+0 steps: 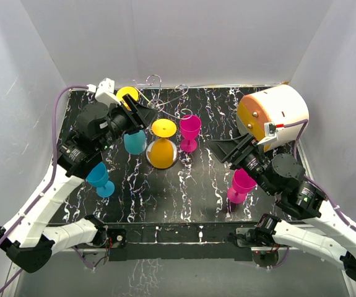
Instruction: Place the wine glass upside down on the wine glass rack
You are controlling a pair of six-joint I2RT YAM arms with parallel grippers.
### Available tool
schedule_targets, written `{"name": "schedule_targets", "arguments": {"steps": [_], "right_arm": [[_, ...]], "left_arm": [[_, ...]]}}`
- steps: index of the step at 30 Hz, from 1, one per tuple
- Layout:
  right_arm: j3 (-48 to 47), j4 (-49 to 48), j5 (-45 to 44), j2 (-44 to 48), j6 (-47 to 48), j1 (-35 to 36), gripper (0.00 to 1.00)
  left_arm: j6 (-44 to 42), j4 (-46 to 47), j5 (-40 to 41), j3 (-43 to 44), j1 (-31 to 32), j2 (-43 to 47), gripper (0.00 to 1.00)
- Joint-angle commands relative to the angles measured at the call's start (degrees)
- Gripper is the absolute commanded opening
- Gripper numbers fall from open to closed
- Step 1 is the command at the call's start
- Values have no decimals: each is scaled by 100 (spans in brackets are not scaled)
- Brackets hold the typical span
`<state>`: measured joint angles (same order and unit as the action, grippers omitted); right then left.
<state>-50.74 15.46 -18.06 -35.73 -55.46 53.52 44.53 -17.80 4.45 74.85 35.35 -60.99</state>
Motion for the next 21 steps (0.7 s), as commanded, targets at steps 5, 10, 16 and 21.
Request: {"name": "schedule_targets", "arguments": {"steps": [5,10,16,21], "right_arm": [[-206,594,-506,-157,311,18,75],[-644,2357,-1574,-453,478,16,75],[-1449,5108,-2897,-1294,-667,18,74],[-1258,5511,-2890,-1406,-1007,14,67]], "left_arm": [[-913,-242,-119,292,-33,690,59],[-1652,-382,-52,-159,-37,1447,66],[-2142,-539,274,-822,-37,2246,69],[-2411,-416,534,-1277,-37,2750,69]]}}
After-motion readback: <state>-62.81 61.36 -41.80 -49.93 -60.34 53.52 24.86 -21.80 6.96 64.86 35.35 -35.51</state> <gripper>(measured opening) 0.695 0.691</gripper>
